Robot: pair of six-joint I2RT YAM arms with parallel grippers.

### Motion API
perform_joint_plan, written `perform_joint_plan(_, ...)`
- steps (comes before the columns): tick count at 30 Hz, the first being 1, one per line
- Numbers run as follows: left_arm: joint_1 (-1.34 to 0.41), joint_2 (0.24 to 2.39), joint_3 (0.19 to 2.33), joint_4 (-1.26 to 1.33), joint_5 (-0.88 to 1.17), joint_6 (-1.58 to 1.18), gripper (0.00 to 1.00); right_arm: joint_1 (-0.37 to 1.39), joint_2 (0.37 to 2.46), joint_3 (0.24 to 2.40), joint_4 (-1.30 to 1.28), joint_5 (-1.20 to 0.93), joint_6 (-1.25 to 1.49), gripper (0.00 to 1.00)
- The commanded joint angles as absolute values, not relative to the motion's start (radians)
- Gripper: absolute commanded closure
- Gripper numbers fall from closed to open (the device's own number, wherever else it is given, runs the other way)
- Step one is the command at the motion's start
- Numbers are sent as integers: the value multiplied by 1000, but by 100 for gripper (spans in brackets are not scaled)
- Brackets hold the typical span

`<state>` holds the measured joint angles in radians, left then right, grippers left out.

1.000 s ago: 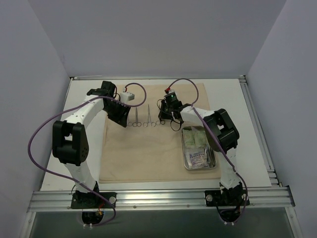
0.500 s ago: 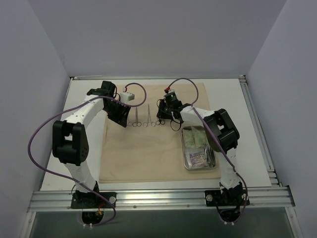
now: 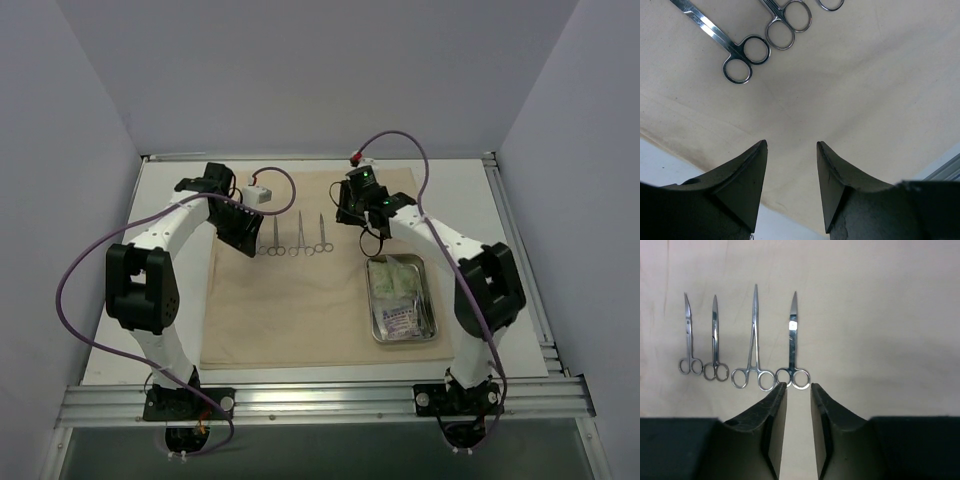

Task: Open and lay out the surgical kit
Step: Pick up the medical item from the container.

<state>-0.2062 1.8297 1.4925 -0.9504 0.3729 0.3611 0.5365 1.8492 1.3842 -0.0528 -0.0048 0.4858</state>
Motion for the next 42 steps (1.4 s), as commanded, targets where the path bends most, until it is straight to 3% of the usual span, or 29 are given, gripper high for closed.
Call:
perform_joint_plan(1, -198, 1822, 1543, -966, 403, 373, 46, 520, 1686, 1396, -328, 225, 466, 79)
perform_joint_plan(5, -198, 1824, 1548, -971, 402, 371, 47, 514, 1547, 1232, -465, 290, 532, 82)
perform_joint_plan(9, -198, 1827, 1554, -985, 403, 365, 47, 496, 1450, 1113, -564, 276, 609, 78)
perform_joint_plan(18, -199, 1818, 1554, -991, 414, 359, 46, 427, 1341, 862, -611, 226, 695, 80)
perform_joint_plan(27, -199, 1802, 1555, -1006, 448, 356, 46, 384, 1356, 787, -532, 186, 690, 79)
perform_joint_plan(33, -227, 1784, 1568, -1074, 613, 411, 46, 361, 1388, 765, -502, 196, 693, 77)
perform_joint_plan(42, -393, 1801, 1572, -1103, 670, 436, 46, 348, 1419, 746, -472, 241, 707, 76)
